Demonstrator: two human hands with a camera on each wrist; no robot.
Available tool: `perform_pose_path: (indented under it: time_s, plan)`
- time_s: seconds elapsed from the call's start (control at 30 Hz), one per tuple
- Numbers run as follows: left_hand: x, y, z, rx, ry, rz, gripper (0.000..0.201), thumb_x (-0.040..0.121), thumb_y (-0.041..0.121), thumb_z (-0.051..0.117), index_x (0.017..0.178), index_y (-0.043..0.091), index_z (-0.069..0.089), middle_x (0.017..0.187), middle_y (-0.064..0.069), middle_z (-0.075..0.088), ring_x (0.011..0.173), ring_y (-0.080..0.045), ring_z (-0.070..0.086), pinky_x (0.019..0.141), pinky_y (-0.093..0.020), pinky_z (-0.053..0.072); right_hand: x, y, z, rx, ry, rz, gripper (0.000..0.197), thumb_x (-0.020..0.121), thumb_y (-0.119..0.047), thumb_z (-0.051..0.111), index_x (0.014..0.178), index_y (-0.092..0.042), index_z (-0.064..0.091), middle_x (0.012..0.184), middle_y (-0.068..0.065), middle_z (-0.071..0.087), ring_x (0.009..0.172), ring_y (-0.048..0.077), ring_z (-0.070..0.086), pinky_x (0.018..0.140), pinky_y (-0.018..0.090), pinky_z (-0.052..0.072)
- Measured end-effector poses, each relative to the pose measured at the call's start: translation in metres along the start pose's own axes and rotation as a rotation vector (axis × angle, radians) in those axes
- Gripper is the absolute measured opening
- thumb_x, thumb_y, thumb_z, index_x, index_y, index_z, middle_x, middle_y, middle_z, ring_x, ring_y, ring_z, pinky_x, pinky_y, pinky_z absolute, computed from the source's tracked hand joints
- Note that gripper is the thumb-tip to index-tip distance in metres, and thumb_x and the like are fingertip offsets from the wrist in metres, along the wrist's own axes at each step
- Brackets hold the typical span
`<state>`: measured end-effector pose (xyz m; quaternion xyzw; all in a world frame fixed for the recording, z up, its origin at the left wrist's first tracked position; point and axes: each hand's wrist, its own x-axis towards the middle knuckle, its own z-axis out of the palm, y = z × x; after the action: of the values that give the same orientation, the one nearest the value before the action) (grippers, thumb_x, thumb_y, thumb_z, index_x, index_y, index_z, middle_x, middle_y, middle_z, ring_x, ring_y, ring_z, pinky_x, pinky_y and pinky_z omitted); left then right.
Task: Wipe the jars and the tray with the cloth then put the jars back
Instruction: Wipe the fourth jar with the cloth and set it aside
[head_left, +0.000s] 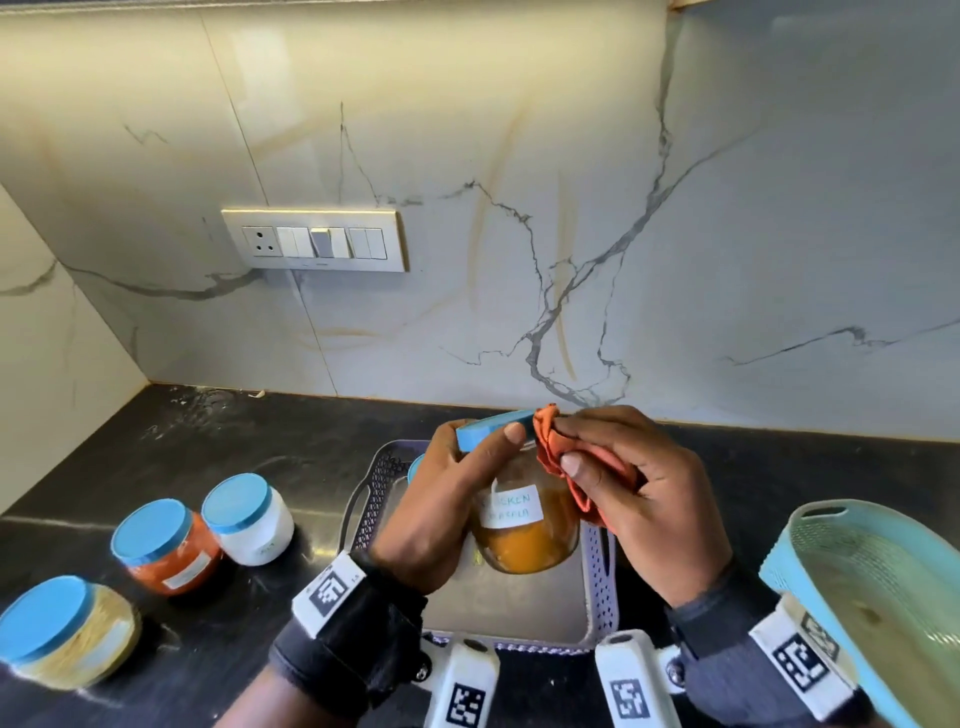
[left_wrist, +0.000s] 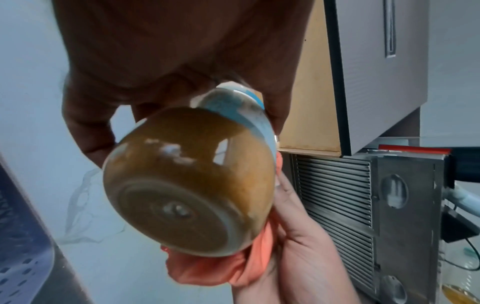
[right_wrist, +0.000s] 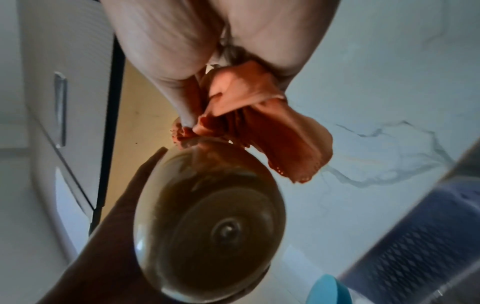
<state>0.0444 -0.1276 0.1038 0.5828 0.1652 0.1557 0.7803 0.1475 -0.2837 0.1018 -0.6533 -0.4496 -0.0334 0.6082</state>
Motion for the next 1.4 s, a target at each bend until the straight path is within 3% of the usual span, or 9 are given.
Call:
perform_pose_path:
  time_s: [0.1, 0.3, 0.47, 0.67, 0.87, 1.07, 1.2, 1.3, 1.4]
  plan:
    - [0.0, 0.004, 0.001, -0.005, 0.057, 0.009, 0.072, 0.082, 0.047, 0.079, 0.132, 0.001, 0.055, 0.12, -0.024, 0.07, 0.115, -0.041, 0.068, 0.1, -0.057, 0.054, 0.009, -0.007, 0.003, -0.09, -0.047, -0.094, 0.021, 0.089, -0.015, 0.072, 0.109, -0.013, 0.073, 0.11, -0.006, 0.071, 0.107, 0.014, 0.069, 0.092, 0.036, 0.057]
    - [0.005, 0.01, -0.002, 0.07, 0.204, 0.121, 0.072, 0.074, 0.056, 0.083, 0.119, 0.005, 0.06, 0.095, -0.013, 0.076, 0.087, -0.024, 0.073, 0.083, -0.042, 0.059, 0.001, -0.023, 0.014, -0.352, -0.183, -0.31, 0.017, 0.091, -0.02, 0.067, 0.105, -0.018, 0.075, 0.109, -0.007, 0.065, 0.101, 0.01, 0.061, 0.09, 0.023, 0.05]
    - [0.007, 0.009, -0.012, 0.168, 0.207, 0.143, 0.071, 0.065, 0.067, 0.077, 0.112, 0.015, 0.063, 0.101, -0.017, 0.075, 0.086, -0.024, 0.071, 0.082, -0.046, 0.059, -0.024, -0.022, 0.026, -0.575, -0.345, -0.537, 0.01, 0.099, -0.019, 0.063, 0.107, -0.02, 0.069, 0.111, -0.005, 0.061, 0.102, 0.014, 0.06, 0.084, 0.031, 0.056]
    - [0.001, 0.01, -0.004, 0.119, 0.167, 0.115, 0.064, 0.073, 0.054, 0.077, 0.117, 0.01, 0.062, 0.102, -0.015, 0.076, 0.097, -0.031, 0.075, 0.089, -0.047, 0.061, 0.013, -0.013, 0.012, -0.321, -0.088, -0.25, 0.019, 0.089, -0.007, 0.07, 0.107, -0.014, 0.074, 0.11, -0.004, 0.066, 0.105, 0.008, 0.063, 0.091, 0.027, 0.053]
    - [0.005, 0.012, -0.016, 0.072, 0.205, 0.113, 0.071, 0.073, 0.064, 0.081, 0.115, 0.01, 0.063, 0.103, -0.023, 0.072, 0.083, -0.025, 0.07, 0.073, -0.04, 0.057, -0.028, -0.017, 0.021, -0.45, -0.276, -0.46, 0.018, 0.097, -0.009, 0.065, 0.109, -0.021, 0.071, 0.115, -0.004, 0.061, 0.105, 0.014, 0.06, 0.095, 0.027, 0.051]
    - [-0.003, 0.007, -0.007, 0.101, 0.081, 0.109, 0.057, 0.081, 0.051, 0.075, 0.121, 0.012, 0.062, 0.108, -0.014, 0.076, 0.102, -0.033, 0.073, 0.092, -0.051, 0.058, 0.014, -0.015, 0.008, -0.196, -0.025, -0.201, 0.012, 0.092, -0.012, 0.065, 0.101, -0.012, 0.074, 0.106, -0.003, 0.067, 0.104, 0.01, 0.065, 0.09, 0.03, 0.054]
    - [0.001, 0.011, -0.01, 0.009, 0.151, 0.142, 0.068, 0.074, 0.055, 0.076, 0.12, 0.005, 0.062, 0.11, -0.027, 0.072, 0.095, -0.034, 0.071, 0.086, -0.047, 0.056, -0.005, -0.024, 0.016, -0.245, -0.103, -0.293, 0.014, 0.092, -0.004, 0.066, 0.098, -0.014, 0.074, 0.111, -0.004, 0.065, 0.109, 0.012, 0.062, 0.095, 0.027, 0.049]
    - [0.003, 0.013, -0.018, -0.018, 0.153, 0.149, 0.068, 0.075, 0.055, 0.076, 0.119, 0.005, 0.063, 0.101, -0.02, 0.073, 0.088, -0.03, 0.068, 0.075, -0.04, 0.056, -0.026, -0.023, 0.019, -0.3, -0.198, -0.406, 0.017, 0.094, -0.005, 0.062, 0.099, -0.016, 0.075, 0.111, -0.003, 0.063, 0.106, 0.013, 0.058, 0.096, 0.023, 0.044]
    - [-0.001, 0.009, -0.016, 0.004, 0.086, 0.134, 0.066, 0.073, 0.053, 0.075, 0.121, 0.009, 0.061, 0.108, -0.019, 0.075, 0.094, -0.034, 0.071, 0.083, -0.046, 0.059, -0.011, -0.018, 0.013, -0.263, -0.145, -0.341, 0.015, 0.091, -0.006, 0.064, 0.099, -0.014, 0.075, 0.11, -0.002, 0.064, 0.106, 0.012, 0.061, 0.094, 0.024, 0.048]
